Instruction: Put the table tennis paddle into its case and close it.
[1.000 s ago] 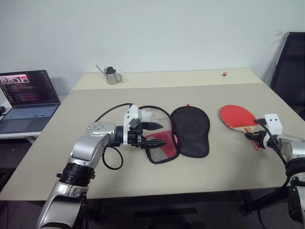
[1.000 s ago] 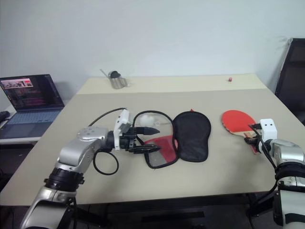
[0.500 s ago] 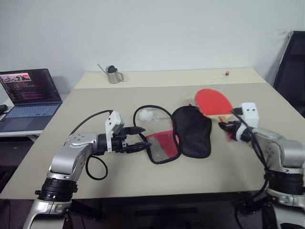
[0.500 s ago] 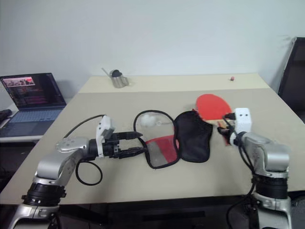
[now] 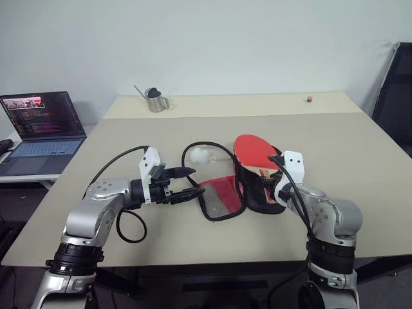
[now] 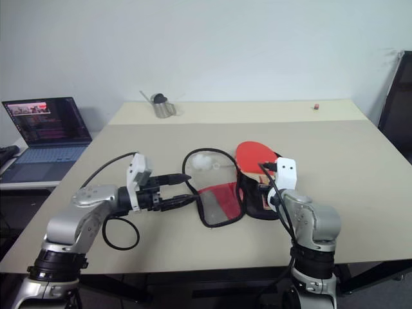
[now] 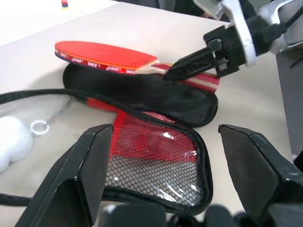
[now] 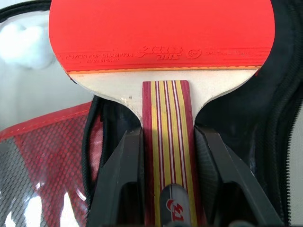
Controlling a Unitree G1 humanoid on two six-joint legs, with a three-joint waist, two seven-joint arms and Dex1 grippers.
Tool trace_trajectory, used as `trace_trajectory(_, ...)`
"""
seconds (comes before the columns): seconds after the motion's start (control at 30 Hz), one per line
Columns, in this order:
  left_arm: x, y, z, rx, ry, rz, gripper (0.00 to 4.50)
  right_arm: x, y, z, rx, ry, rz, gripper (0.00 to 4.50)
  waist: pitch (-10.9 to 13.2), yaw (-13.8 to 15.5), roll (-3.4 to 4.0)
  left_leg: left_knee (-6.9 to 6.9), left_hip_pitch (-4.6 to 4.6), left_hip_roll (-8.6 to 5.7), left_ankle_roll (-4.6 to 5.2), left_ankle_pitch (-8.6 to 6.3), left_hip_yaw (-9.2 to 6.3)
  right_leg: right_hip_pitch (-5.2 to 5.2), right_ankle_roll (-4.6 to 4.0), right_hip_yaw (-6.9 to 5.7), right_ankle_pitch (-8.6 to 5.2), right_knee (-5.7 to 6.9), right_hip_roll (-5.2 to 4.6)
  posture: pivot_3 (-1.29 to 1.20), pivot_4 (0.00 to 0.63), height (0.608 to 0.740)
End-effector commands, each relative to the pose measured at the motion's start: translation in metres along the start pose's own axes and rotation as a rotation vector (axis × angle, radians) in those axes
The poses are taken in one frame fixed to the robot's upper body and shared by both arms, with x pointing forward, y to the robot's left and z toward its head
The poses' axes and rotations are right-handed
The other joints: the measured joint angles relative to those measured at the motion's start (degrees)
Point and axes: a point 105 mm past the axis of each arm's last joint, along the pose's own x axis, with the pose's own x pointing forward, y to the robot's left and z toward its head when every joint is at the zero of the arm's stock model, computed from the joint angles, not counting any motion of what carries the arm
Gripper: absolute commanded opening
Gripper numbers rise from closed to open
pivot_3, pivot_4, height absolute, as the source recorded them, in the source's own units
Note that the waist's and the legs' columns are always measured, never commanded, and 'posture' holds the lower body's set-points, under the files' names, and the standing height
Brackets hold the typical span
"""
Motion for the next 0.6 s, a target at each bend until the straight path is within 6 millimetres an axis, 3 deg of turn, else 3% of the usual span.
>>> trace_trajectory(0.03,-0.002,-0.002,0.014,0.05,-0.046,0.004,3.9,0.003,0.004,0.007,-0.024,-0.052,-0.013,1.08,0.0,0.0,0.0,0.0,0.0,0.0,0.0,0.0,0.0,0.0,0.0,0.0,0.0,0.0,0.0,0.0,0.15,0.74)
trace_trajectory(0.6,-0.001,-0.003,0.012,0.049,-0.043,0.001,3.9,0.017,-0.004,-0.01,-0.057,-0.01,-0.072,1.08,0.0,-0.4,0.01,-0.01,0.04,0.01,0.04,-0.02,-0.02,0.02,-0.01,0.0,0.01,0.03,0.03,0.0,0.15,0.74)
